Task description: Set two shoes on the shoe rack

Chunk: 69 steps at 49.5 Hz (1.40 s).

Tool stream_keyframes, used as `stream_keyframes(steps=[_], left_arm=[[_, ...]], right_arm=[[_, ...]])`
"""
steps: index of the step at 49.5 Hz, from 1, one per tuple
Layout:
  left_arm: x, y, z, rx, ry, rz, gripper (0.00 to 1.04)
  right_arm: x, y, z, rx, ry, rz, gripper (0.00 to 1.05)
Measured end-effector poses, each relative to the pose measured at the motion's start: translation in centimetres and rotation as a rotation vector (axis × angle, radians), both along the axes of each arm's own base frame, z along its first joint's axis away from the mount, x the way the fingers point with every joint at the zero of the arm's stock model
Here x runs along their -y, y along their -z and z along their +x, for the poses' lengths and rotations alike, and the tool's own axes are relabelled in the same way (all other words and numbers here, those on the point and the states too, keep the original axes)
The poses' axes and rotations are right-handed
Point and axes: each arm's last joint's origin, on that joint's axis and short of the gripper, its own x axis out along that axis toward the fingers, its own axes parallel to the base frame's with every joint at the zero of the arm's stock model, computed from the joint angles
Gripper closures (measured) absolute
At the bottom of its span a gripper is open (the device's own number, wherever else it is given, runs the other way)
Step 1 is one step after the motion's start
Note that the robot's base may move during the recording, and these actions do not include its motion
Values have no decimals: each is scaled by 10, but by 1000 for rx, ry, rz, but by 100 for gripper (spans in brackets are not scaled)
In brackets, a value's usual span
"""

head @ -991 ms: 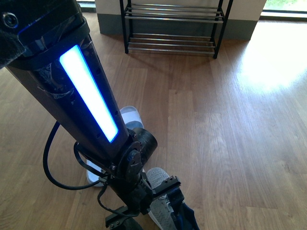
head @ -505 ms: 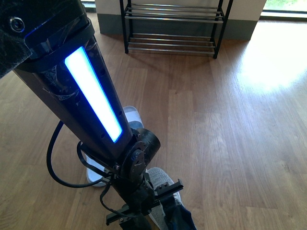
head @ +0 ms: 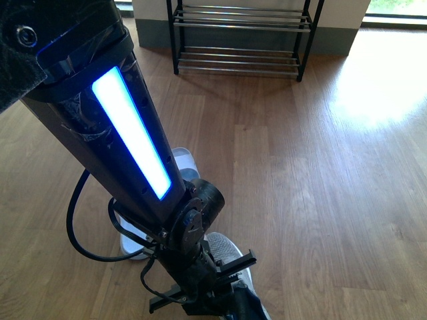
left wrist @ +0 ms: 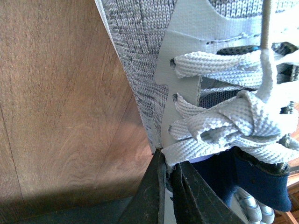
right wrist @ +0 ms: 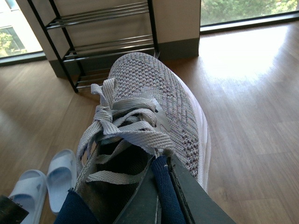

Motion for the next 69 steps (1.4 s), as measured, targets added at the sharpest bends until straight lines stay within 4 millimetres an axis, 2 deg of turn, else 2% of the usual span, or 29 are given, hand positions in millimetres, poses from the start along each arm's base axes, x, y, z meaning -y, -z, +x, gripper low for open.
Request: stream_keyframes(steps=[8, 14, 23, 29, 32, 38, 41, 46, 56, 69], left_arm=[[-2, -7, 0, 38, -6, 43, 103], [-4, -28, 12, 100, -27, 71, 103], [-8, -81, 27, 234, -49, 119, 103], [-21, -124, 29, 346, -53, 154, 103], [-32, -147, 29, 424, -48, 198, 103], [-66, -194, 25, 564, -78, 281, 103], [-87, -220, 18, 636, -115, 342, 103], [-103, -246, 2, 716, -135, 412, 103], [-121, -286, -34, 836, -153, 506, 103], [-138, -351, -77, 1029, -217, 590, 103]], right_arm=[[0, 0, 0, 0, 0, 0, 103], [0, 0, 0, 0, 0, 0, 103], [0, 0, 0, 0, 0, 0, 103], [0, 0, 0, 0, 0, 0, 103], [0, 0, 0, 0, 0, 0, 103], [0, 0, 0, 0, 0, 0, 103], [0, 0, 0, 0, 0, 0, 103], [0, 0, 0, 0, 0, 0, 103], [0, 0, 0, 0, 0, 0, 103], [0, 0, 0, 0, 0, 0, 103]])
